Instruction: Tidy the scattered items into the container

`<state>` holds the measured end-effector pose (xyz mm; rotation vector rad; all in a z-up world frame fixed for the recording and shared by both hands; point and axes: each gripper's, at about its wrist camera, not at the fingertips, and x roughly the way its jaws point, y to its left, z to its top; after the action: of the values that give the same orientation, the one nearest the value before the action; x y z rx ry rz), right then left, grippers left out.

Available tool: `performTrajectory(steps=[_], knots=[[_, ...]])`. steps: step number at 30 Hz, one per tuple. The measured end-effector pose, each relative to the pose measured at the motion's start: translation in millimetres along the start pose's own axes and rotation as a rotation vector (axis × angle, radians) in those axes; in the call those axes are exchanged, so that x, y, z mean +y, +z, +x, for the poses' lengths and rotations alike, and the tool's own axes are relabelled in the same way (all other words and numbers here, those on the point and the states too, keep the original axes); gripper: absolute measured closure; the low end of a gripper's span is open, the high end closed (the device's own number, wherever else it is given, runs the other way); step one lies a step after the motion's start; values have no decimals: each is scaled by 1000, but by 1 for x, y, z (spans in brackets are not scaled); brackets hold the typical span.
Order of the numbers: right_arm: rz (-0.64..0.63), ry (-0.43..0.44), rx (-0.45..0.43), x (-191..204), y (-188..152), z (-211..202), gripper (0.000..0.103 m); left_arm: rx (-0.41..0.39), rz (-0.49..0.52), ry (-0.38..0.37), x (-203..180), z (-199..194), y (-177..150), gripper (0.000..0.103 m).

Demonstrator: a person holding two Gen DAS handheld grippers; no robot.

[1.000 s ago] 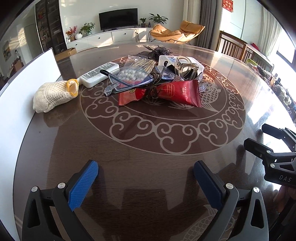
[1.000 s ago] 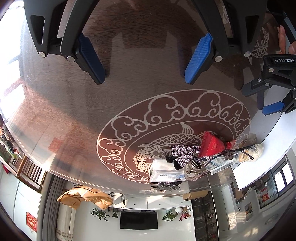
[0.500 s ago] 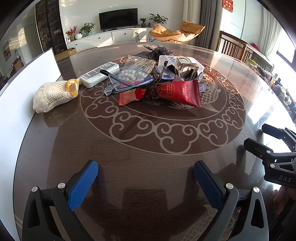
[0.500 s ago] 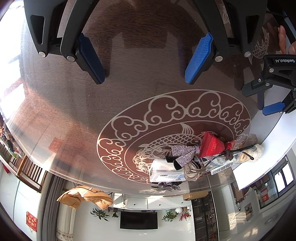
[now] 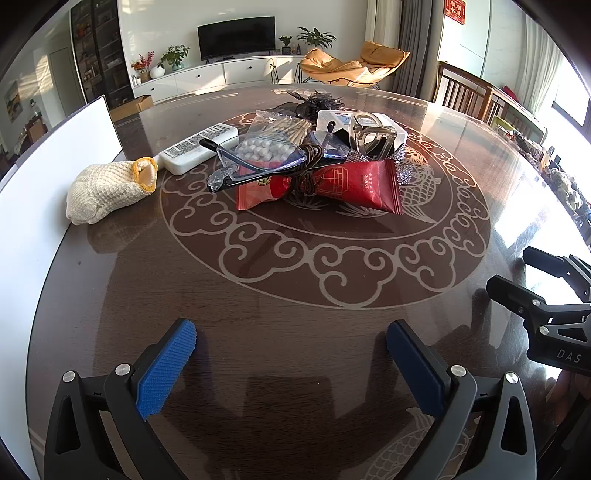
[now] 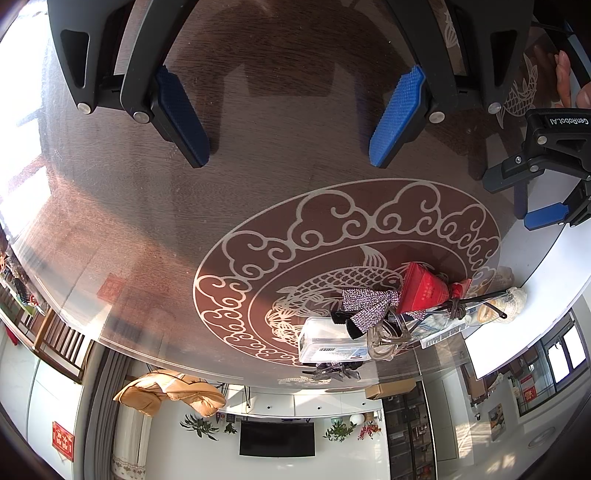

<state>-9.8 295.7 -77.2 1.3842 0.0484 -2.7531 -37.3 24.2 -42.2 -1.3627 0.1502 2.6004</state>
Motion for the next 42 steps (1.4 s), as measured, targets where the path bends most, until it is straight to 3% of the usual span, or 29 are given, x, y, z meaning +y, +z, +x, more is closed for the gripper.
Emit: performTrajectory(steps=[42], knots=[[0, 0, 0, 0, 0, 0, 14, 0, -2, 2, 0, 0, 0, 0]])
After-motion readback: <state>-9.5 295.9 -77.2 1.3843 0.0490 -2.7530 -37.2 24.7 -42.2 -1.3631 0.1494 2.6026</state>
